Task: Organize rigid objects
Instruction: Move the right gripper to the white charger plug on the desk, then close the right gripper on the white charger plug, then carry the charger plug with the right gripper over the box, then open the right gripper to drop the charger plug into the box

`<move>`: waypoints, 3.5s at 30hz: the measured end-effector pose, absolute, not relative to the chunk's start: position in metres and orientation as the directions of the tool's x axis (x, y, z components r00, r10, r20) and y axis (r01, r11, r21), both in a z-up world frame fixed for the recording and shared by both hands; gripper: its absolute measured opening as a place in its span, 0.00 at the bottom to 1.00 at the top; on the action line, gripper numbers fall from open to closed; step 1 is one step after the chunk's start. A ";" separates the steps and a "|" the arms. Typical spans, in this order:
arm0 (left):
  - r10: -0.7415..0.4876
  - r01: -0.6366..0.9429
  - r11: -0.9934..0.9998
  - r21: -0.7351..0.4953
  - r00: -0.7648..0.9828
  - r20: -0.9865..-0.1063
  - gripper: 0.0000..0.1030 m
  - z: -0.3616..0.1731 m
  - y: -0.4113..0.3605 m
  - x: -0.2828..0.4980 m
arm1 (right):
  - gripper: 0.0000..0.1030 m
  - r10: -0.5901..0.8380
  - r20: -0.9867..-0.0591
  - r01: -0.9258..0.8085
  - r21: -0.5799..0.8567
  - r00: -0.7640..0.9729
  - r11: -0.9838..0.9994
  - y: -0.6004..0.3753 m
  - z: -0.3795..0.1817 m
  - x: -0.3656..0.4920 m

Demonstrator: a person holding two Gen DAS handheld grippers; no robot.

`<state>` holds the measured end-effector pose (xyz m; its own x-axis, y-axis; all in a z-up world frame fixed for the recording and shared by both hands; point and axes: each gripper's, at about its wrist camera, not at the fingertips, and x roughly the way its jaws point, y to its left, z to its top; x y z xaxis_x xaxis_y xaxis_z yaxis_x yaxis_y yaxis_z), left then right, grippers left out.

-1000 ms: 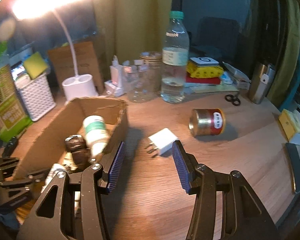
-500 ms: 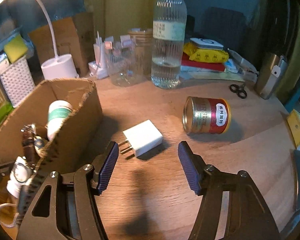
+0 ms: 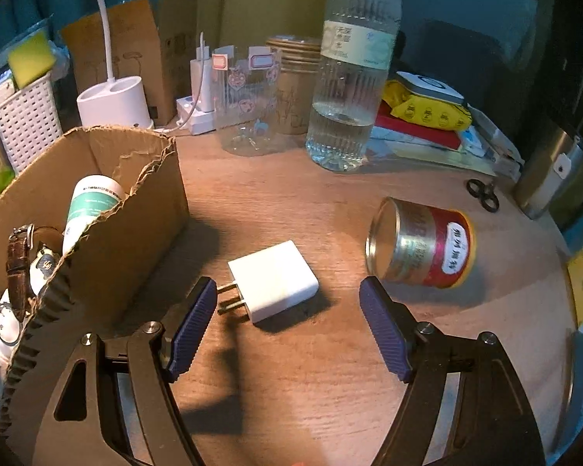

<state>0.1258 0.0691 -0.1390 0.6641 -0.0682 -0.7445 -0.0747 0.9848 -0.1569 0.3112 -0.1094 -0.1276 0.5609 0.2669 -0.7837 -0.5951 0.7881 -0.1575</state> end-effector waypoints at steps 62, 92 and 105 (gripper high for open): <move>-0.066 -0.077 0.985 -0.154 0.657 -0.751 0.18 -0.141 0.068 0.127 | 0.63 0.426 -0.694 -0.663 -0.099 0.580 0.742 -0.092 -0.065 0.237; -0.067 -0.077 0.985 -0.154 0.654 -0.753 0.18 -0.142 0.068 0.130 | 0.63 0.532 -0.700 -0.786 -0.069 0.477 0.615 -0.063 -0.070 0.148; -0.066 -0.078 0.985 -0.154 0.654 -0.754 0.18 -0.142 0.068 0.130 | 0.63 0.508 -0.738 -0.806 -0.082 0.444 0.587 -0.053 -0.081 0.143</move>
